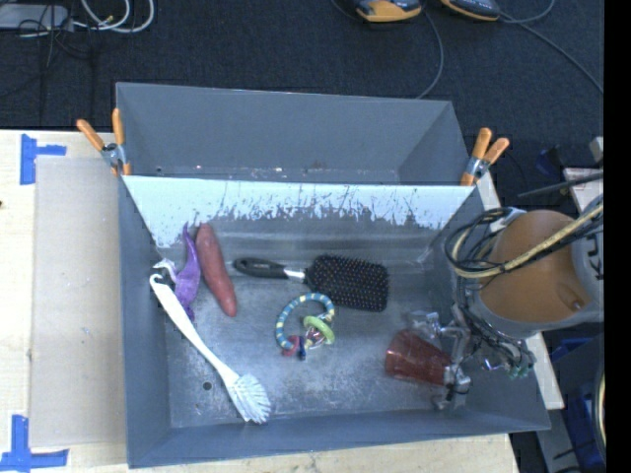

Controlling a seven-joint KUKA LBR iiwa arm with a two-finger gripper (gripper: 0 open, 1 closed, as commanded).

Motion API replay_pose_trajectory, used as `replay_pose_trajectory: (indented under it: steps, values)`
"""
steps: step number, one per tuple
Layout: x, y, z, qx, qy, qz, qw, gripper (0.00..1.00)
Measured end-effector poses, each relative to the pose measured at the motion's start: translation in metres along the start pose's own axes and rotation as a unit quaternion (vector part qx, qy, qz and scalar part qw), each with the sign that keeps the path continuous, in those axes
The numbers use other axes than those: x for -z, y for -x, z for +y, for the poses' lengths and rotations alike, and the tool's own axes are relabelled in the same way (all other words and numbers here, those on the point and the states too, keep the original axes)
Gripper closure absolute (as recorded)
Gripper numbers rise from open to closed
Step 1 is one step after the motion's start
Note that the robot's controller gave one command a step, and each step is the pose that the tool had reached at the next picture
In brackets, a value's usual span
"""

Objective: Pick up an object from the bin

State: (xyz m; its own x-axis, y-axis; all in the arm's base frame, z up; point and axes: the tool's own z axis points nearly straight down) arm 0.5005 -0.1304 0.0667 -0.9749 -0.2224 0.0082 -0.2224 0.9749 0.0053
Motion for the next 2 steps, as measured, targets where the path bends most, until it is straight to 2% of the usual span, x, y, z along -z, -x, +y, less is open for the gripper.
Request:
replay_pose_trajectory:
  steps: [1,2]
  values:
    - [0.0022,-0.0033,-0.0036,-0.025,0.0,-0.002,0.9997,1.0]
    - [0.0022,-0.0033,-0.0036,-0.025,0.0,-0.002,0.9997,1.0]
